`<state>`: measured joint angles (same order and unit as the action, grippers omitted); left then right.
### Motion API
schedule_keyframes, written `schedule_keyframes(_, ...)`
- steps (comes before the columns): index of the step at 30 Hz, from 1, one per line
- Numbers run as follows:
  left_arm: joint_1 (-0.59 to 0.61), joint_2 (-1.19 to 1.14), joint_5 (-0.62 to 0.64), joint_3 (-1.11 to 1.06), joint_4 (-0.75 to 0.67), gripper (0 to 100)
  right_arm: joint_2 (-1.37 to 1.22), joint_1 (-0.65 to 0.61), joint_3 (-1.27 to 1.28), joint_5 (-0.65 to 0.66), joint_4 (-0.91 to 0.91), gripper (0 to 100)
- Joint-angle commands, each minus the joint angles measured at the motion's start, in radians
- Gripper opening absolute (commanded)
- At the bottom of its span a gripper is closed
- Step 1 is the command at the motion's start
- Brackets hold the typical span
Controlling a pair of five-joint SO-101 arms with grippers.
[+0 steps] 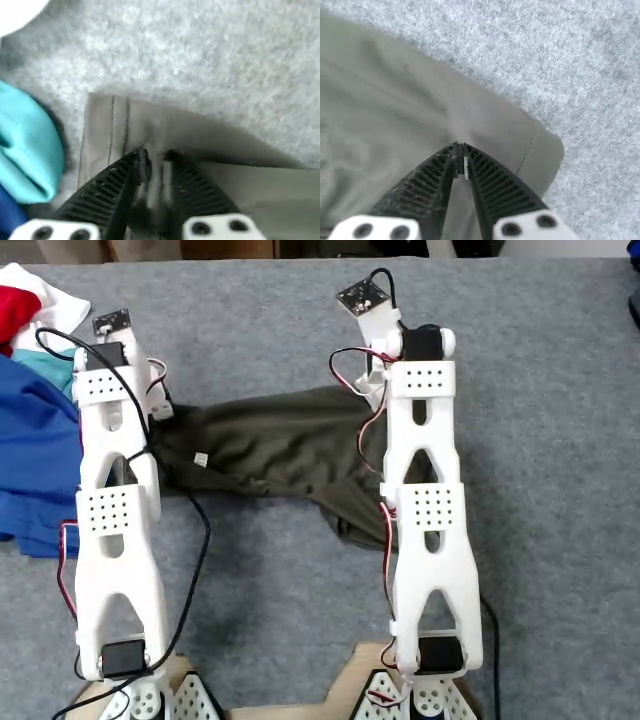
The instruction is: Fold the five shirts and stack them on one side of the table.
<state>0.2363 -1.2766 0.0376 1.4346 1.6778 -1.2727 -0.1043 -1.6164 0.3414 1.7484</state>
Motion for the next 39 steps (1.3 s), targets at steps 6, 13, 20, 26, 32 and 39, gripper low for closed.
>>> schedule_keyframes(6,0.011,0.004,0.005,0.166,0.0,2,0.005,0.005,-0.015,0.008,-0.018,0.6)
schedule_keyframes(13,0.0,0.004,0.002,0.233,0.002,2,0.004,0.005,-0.015,0.008,-0.018,0.6)
schedule_keyframes(20,-0.014,0.005,0.005,0.233,-0.003,14,0.004,0.004,-0.012,0.008,-0.018,0.6)
schedule_keyframes(26,-0.014,0.004,0.006,0.233,-0.055,17,0.004,0.002,-0.007,0.009,-0.018,0.6)
schedule_keyframes(32,-0.017,-0.004,0.0,0.232,-0.071,8,0.004,0.002,-0.007,0.008,-0.018,0.6)
schedule_keyframes(39,-0.012,-0.004,-0.002,0.232,-0.071,4,0.004,0.002,-0.007,0.008,-0.018,0.6)
